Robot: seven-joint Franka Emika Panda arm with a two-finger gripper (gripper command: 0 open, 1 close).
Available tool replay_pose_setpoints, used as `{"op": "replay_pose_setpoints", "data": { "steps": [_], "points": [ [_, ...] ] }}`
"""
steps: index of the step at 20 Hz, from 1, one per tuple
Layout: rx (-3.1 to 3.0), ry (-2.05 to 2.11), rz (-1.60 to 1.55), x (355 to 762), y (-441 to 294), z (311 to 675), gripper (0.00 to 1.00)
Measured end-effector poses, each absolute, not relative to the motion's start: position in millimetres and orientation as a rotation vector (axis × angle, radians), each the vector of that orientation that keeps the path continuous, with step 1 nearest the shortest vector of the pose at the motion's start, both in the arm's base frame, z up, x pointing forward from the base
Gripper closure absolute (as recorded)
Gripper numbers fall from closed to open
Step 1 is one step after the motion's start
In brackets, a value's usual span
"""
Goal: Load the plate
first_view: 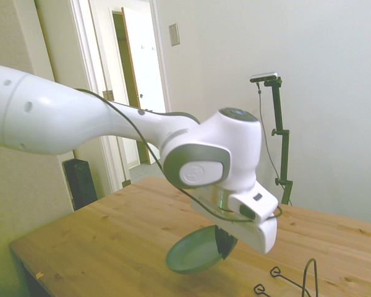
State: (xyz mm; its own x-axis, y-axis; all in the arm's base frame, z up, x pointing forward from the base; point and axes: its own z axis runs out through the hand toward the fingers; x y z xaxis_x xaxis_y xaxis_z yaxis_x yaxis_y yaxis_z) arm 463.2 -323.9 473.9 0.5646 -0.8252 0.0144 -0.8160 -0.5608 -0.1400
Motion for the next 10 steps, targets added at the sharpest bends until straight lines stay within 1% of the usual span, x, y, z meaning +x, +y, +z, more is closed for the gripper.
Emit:
{"op": "replay_pose_setpoints", "data": {
  "steps": [6,10],
  "points": [
    [-2.858,1.589,-0.411,446,-308,537,1.0],
    [-2.978,1.696,-0.615,450,-292,563,1.0]
  ]
}}
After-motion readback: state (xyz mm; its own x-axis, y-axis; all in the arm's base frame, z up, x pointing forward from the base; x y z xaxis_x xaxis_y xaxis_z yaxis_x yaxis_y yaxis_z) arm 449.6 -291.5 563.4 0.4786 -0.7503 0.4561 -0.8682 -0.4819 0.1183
